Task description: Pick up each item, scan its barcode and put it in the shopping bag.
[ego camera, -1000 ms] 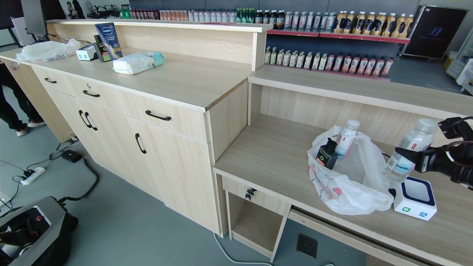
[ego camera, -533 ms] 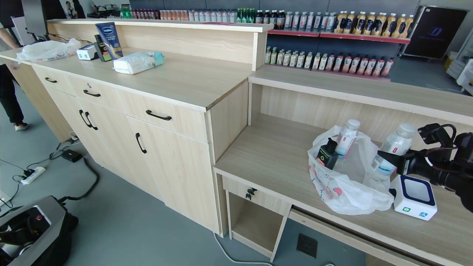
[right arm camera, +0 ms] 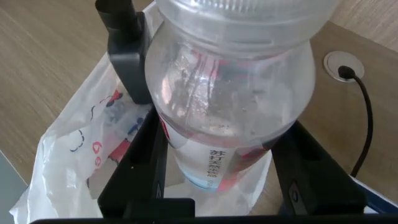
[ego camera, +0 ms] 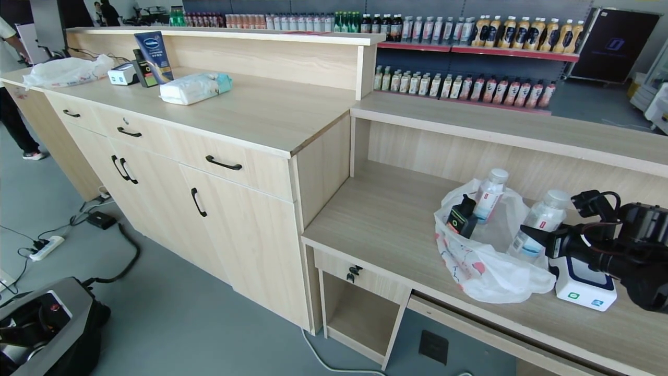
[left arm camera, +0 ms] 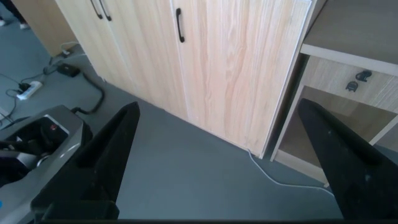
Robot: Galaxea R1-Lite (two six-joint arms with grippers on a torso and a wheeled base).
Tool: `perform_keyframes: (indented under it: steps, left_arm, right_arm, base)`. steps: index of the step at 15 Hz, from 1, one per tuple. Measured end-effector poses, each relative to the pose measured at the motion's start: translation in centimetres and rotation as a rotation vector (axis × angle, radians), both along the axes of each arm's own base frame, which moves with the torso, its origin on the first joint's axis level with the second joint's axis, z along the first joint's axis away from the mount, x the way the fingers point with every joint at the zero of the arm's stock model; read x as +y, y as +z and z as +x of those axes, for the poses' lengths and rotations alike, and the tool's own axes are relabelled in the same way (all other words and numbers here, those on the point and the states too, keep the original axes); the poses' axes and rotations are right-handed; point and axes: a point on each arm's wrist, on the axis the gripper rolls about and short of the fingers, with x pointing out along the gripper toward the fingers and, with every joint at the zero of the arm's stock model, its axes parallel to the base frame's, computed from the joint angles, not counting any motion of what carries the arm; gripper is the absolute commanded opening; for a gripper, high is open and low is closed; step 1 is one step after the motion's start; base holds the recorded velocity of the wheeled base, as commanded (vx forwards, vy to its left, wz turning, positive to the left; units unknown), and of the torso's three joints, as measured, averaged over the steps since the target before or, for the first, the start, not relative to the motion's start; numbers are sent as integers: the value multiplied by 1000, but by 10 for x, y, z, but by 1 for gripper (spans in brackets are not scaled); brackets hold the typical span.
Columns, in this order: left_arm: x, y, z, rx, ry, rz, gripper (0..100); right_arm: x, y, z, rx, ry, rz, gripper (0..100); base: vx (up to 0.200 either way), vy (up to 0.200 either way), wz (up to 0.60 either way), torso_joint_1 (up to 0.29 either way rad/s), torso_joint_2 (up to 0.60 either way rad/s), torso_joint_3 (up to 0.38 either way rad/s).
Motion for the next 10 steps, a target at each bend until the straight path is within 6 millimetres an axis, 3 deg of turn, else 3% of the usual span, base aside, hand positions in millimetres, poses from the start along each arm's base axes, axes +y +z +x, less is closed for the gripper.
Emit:
perform_keyframes:
  steps: [10]
  left_arm:
    - [0, 0, 0, 0, 0, 0, 100]
  right_arm:
    - [8, -31, 18, -13, 33, 9, 0]
  base:
    - [0, 0, 0, 0, 0, 0]
